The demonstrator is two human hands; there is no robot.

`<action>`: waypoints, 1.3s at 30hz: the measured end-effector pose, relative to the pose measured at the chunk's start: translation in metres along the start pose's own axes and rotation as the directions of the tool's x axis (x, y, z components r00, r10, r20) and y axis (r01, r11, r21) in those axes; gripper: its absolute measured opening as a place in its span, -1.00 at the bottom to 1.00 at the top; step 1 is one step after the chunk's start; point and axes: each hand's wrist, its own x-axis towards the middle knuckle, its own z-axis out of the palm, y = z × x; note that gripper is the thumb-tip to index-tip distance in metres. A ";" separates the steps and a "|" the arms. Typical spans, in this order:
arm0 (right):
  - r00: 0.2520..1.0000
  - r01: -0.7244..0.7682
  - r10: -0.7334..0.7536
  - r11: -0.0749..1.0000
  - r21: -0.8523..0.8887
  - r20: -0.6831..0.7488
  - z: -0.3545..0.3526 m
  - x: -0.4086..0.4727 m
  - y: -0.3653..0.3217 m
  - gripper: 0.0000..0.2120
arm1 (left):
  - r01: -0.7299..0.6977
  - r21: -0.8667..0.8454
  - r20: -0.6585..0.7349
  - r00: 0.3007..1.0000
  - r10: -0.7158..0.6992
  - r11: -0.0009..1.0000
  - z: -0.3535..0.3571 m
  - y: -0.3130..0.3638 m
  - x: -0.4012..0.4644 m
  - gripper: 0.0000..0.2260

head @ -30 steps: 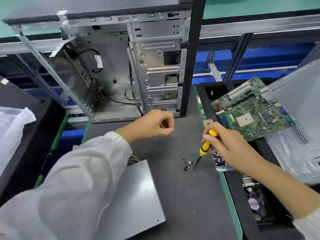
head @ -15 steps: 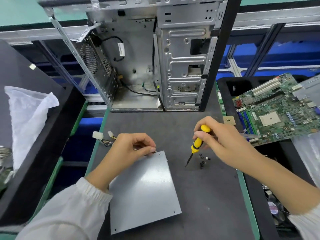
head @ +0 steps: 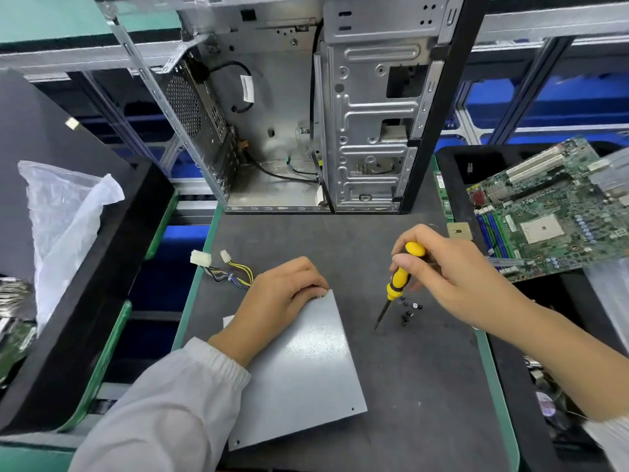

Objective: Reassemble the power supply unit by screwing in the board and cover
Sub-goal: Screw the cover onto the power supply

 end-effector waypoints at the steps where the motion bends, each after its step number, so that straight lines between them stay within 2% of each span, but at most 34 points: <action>1: 1.000 -0.001 0.001 1.000 -0.002 -0.002 0.000 -0.001 0.001 -0.79 | -0.005 -0.001 -0.010 1.000 0.005 1.000 0.001 0.001 0.000 -0.92; 9: 1.000 -0.019 0.019 1.000 -0.014 0.003 0.000 -0.005 0.003 -0.72 | -0.022 0.011 -0.064 0.998 0.023 1.000 0.004 0.003 -0.005 -0.89; 18: 0.999 0.021 -0.021 1.000 0.013 -0.028 0.000 -0.002 -0.007 -0.73 | -0.109 0.144 -0.092 0.988 0.123 0.984 0.004 0.006 -0.006 -0.91; 26: 0.993 0.102 -0.099 0.994 0.041 -0.069 0.000 0.007 -0.029 -0.73 | -0.194 0.340 -0.055 0.973 0.225 0.920 0.004 0.005 -0.008 -0.90; 30: 0.993 0.105 -0.101 0.993 0.062 -0.068 0.000 0.007 -0.032 -0.73 | -0.202 0.359 -0.054 0.970 0.236 0.911 0.005 0.004 -0.007 -0.84; 37: 0.992 0.102 -0.099 0.994 0.040 -0.074 -0.002 0.006 -0.031 -0.73 | -0.242 0.386 -0.054 0.958 0.283 0.890 0.003 0.003 -0.008 -0.90; 39: 0.992 0.102 -0.099 0.994 0.039 -0.079 -0.003 0.006 -0.030 -0.72 | -0.242 0.399 -0.074 0.953 0.295 0.884 0.004 0.004 -0.008 -0.85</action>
